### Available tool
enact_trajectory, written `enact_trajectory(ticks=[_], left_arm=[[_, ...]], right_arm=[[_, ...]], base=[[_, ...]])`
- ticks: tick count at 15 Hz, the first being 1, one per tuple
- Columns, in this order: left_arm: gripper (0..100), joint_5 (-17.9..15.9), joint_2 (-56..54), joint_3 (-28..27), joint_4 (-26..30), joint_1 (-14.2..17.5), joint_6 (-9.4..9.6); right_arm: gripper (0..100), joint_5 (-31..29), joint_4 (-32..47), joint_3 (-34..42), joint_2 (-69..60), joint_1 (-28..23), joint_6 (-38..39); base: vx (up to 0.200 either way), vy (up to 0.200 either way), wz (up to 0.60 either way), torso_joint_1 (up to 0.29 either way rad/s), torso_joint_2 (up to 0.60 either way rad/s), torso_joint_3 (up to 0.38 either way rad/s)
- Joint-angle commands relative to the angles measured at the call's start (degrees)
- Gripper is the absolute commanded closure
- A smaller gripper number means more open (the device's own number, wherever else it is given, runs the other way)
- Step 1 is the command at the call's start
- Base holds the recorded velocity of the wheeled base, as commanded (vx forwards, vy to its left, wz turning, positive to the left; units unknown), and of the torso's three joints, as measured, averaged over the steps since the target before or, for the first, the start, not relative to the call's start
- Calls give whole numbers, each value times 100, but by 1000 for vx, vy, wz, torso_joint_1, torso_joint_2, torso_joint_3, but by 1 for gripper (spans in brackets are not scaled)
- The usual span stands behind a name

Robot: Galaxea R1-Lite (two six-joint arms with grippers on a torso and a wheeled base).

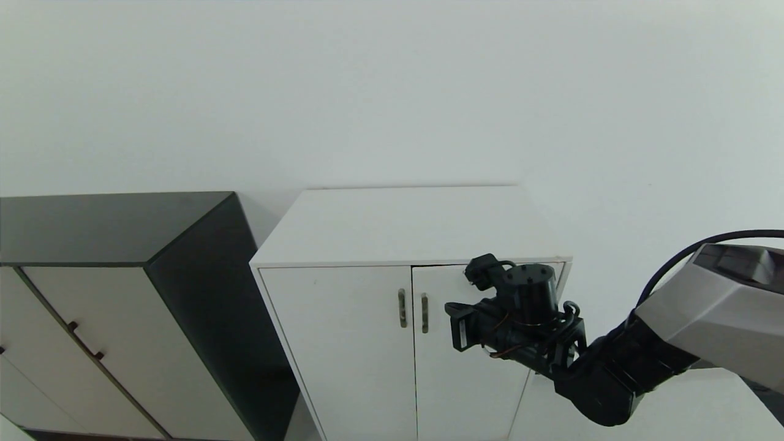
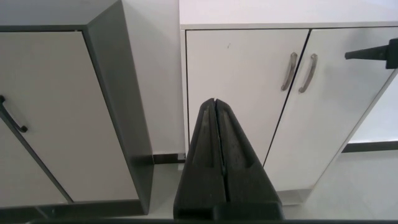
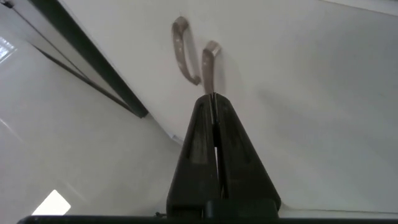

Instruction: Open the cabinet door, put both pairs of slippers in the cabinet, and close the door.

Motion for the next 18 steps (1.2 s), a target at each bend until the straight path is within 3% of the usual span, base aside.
enact_trajectory(ticks=[1,18], left_arm=[[100,-2,-1,0,0,-2,-2],[100,-2,-1,0,0,-2,-2]], right_arm=[[100,-1,-3,-156,234,-48,-1],[100,-1,15,-789,761,-434,-10]], base=[[0,0,0,0,0,0],[0,0,0,0,0,0]])
